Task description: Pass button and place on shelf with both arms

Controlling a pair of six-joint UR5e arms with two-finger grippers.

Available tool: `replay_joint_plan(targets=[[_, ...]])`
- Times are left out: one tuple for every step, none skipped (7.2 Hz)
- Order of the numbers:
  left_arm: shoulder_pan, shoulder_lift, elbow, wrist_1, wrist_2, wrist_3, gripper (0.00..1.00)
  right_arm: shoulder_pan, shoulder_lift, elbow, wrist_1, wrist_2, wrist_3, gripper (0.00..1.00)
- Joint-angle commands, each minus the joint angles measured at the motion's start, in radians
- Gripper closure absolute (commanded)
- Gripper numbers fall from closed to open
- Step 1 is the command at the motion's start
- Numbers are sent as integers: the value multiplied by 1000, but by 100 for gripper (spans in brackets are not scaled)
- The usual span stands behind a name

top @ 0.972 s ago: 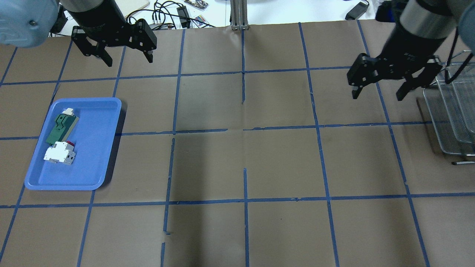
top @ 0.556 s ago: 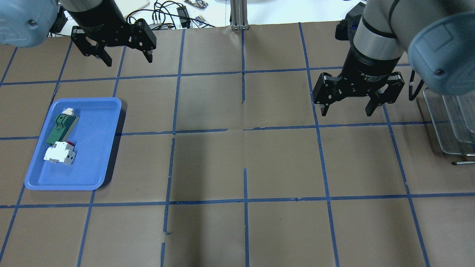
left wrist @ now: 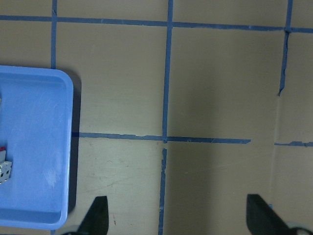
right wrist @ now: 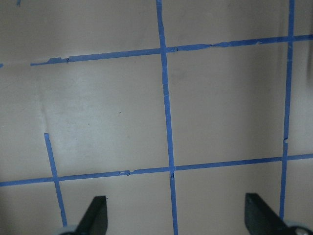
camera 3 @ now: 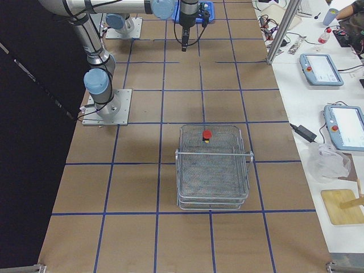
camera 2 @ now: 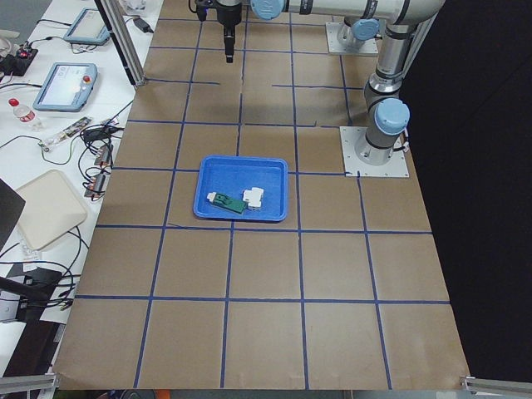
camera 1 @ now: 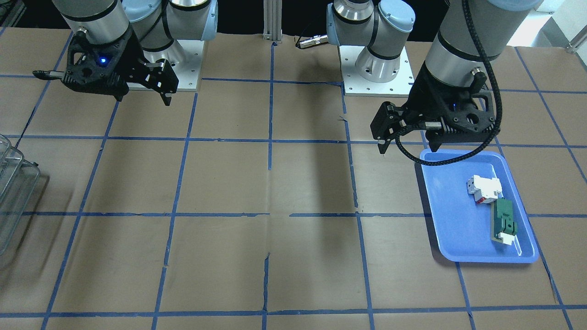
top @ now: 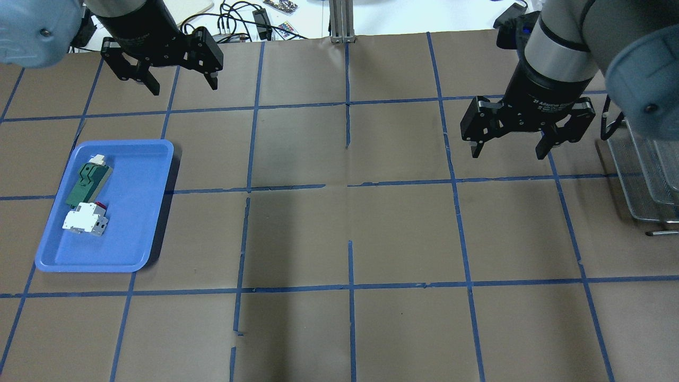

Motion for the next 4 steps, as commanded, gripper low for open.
replay_joint_plan(targets=[[-1,0,0,0,0,0,0,-11,-1,2,-4,1,-1,0],[-1,0,0,0,0,0,0,-11,-2,2,-3,1,-1,0],[-1,0,0,0,0,0,0,-11,-4,2,-6,2,-1,0],[-1,0,0,0,0,0,0,-9,-4,2,-6,5,1,0]])
